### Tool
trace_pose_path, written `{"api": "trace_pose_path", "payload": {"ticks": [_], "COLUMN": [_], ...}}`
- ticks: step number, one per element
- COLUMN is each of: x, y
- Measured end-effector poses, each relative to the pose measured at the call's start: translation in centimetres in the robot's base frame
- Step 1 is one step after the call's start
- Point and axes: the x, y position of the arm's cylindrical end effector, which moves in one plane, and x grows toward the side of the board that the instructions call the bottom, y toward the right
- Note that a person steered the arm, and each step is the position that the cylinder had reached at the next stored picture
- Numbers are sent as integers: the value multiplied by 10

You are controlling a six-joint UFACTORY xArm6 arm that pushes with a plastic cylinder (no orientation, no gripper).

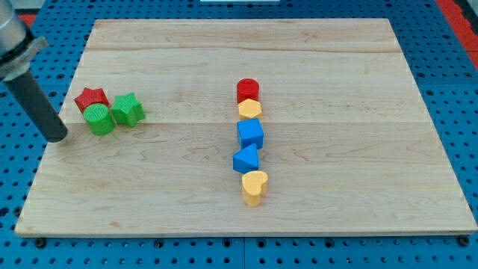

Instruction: Place the green star above the red circle

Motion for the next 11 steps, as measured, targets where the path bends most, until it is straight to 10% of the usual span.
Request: {"api": "trace_pose_path", "payload": {"ticks": [11], "x": [-149], "y": [236]}}
